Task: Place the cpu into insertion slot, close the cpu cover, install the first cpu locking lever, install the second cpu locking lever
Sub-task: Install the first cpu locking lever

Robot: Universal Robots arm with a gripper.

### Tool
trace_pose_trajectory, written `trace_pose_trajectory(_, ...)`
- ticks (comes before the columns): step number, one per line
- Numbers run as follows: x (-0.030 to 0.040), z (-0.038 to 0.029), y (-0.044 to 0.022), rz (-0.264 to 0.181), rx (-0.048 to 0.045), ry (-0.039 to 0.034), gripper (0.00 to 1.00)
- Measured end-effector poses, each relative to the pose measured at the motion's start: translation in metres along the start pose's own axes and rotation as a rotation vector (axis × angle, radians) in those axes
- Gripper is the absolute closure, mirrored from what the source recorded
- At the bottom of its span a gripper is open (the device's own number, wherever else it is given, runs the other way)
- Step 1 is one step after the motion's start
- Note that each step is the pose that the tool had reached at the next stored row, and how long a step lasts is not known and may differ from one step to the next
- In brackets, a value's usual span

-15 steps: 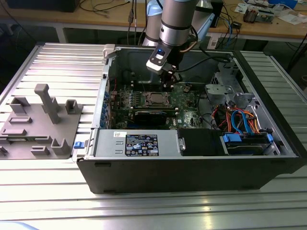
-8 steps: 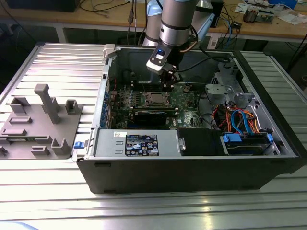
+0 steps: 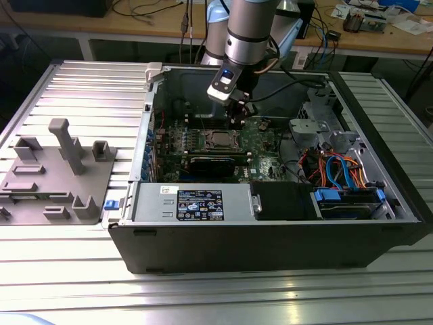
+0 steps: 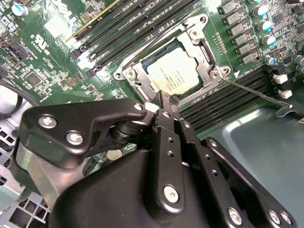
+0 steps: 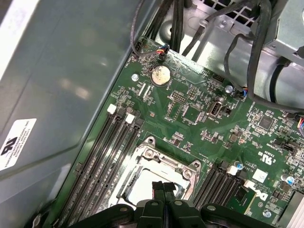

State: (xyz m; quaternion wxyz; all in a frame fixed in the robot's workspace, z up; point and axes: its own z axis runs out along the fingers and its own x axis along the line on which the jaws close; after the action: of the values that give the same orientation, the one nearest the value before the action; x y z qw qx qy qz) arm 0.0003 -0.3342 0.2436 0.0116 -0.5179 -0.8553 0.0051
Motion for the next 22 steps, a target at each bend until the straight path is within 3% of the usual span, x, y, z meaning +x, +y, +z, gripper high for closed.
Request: trace_pose_trajectory(22, 0.0000, 0.0000, 0.0000, -0.044, 0.0006, -0.0009, 0.89)
